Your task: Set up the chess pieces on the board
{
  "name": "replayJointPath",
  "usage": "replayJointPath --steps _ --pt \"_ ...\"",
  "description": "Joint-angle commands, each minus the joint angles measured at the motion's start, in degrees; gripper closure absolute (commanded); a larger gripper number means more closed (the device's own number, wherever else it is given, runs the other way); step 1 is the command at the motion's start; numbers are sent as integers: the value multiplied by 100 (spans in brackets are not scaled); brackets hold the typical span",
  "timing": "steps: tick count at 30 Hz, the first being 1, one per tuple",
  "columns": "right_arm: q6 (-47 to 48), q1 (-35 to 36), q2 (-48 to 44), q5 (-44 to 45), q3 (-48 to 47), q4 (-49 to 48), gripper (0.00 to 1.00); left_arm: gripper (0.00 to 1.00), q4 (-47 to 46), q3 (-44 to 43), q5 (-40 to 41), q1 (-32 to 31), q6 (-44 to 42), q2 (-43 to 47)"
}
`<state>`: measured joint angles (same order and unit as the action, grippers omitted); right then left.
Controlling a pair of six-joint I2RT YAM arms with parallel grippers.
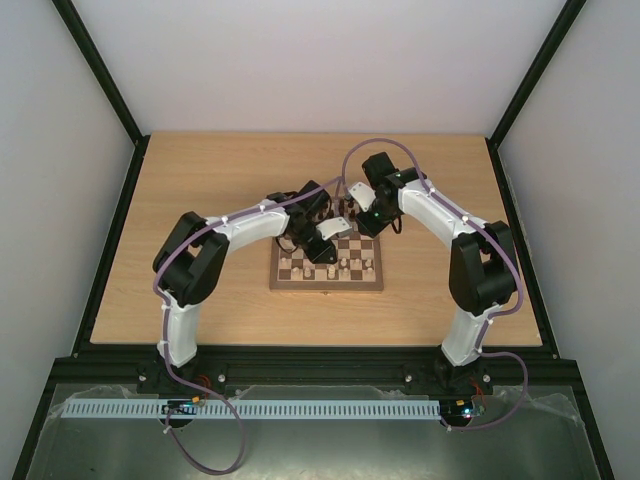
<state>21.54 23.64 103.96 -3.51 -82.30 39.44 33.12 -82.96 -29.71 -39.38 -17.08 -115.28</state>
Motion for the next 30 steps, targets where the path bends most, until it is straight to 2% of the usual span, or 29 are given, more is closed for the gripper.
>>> replayJointPath --steps 1,18,30 --pt "-62 -17 -145 10 87 116 66 87 55 -168 48 -61 37 -102" --pt "-89 -17 -7 -87 23 160 66 81 98 -133 167 -61 18 -161" --pt "-97 -22 -33 -97 16 178 66 69 122 -254 237 -32 71 37"
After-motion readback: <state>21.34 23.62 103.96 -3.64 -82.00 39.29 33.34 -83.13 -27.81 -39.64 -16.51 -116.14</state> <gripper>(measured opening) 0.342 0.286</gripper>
